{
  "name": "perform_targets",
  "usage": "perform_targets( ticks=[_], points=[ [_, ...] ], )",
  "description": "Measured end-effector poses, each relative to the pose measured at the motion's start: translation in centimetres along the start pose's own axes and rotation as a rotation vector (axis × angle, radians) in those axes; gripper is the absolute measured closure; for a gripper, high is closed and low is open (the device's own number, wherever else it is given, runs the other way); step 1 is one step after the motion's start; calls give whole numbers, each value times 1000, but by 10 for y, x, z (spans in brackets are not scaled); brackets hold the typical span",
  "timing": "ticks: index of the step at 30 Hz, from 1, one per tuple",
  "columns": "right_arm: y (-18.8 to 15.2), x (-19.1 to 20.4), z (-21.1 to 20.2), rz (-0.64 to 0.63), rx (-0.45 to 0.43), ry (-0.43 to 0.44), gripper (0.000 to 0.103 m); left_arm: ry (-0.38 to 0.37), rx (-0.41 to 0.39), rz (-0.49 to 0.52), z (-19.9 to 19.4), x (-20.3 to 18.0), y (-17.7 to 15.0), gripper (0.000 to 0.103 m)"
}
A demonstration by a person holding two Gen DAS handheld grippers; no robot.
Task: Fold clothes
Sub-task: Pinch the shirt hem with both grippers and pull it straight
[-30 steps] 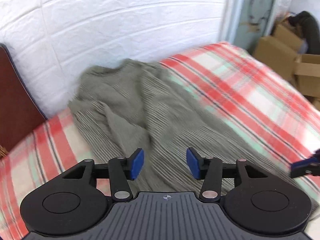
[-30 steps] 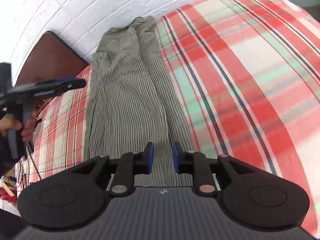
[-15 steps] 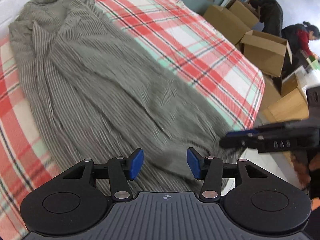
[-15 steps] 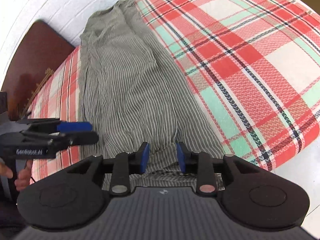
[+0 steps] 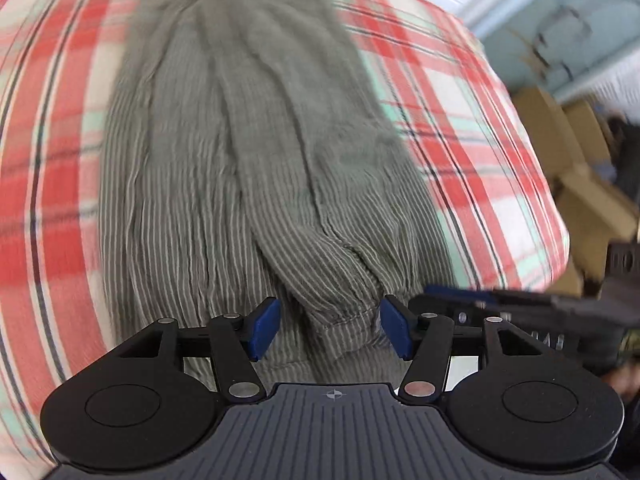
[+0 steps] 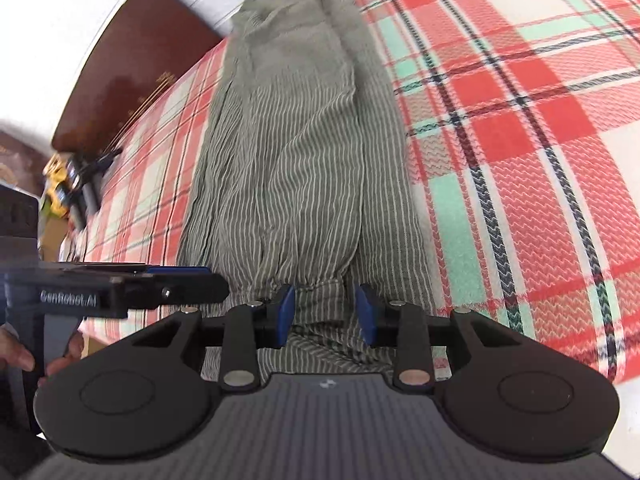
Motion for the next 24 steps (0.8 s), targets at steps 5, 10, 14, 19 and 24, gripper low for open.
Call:
perform_targets(
  ticks=[5,10,14,19,24],
  points=[
    [3,1,0,-4,22,38,64,-47,-12,-153,9,5,0,36],
    [3,3,9,-10,43,50,64,-36,-11,-194,17,10,-1,46],
    [3,4,10,-20,59,53,94,-3,-17,-166,14,8,0,90],
    [6,16,-7,-26,48,101,95,-6,-57,-118,-2,-1,5,94],
    [0,18,-15,-47,71,100,96,-15,-46,-116,-7,-1,-3,94]
  ],
)
Point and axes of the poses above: each gripper's, at about its wrist camera, not at the fingertips, and z roughly the way its jaws point, x to its left, y to its top, the point moved 9 cm from there along z, roughly the way its jaws point, and after that the axes turned 8 degrees about z, right-handed, at the moved point
